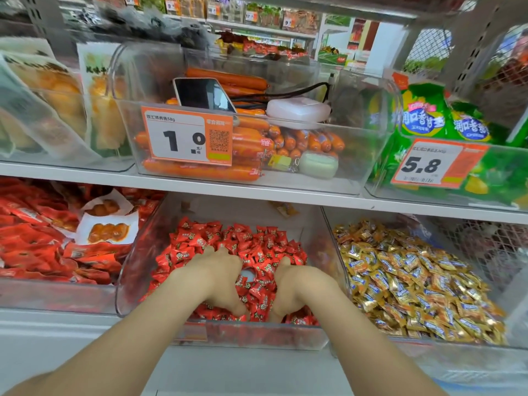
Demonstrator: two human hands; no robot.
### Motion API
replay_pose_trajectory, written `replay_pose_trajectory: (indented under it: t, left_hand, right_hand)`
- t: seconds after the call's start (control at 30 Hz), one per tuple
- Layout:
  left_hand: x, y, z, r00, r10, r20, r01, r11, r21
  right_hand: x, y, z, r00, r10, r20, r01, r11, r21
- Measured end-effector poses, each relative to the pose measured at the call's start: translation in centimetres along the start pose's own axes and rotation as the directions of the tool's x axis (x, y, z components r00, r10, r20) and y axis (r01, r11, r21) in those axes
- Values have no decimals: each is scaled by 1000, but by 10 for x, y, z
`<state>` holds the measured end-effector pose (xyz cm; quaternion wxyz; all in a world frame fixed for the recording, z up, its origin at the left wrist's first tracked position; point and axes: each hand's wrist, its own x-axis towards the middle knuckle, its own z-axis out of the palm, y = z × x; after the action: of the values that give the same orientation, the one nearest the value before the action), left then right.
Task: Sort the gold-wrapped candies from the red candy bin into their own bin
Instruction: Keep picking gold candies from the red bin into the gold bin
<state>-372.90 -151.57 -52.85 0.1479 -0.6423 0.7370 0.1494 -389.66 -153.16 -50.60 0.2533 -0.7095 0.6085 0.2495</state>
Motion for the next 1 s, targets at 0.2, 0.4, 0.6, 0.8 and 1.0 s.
replay_pose_trajectory:
  t: [0.2,0.4,0.6,0.8,1.0]
  left_hand:
    - [6,-14,6,991,71,-113,-90,980,-178]
    - [-5,-37,1,961,32,-274,-105,961,-257]
    - [-16,-46,-1,894,-52,-445,-9,991,-133]
    - [-18,-28,-1,824,165,-542,-283,948,-143]
    - [-17,-7,4,921,205,-331,-204,978,37]
  right_hand:
    - [27,-4,12,981,-30,-192,136,812,568]
    - [35,-6,2,904,-223,-364,425,398,813]
    - [35,6,-3,848,-217,-484,495,651,575]
    - [35,20,-2,789,-304,-534,492,833,252]
    - [33,25,0,742,-296,-602,445,889,111]
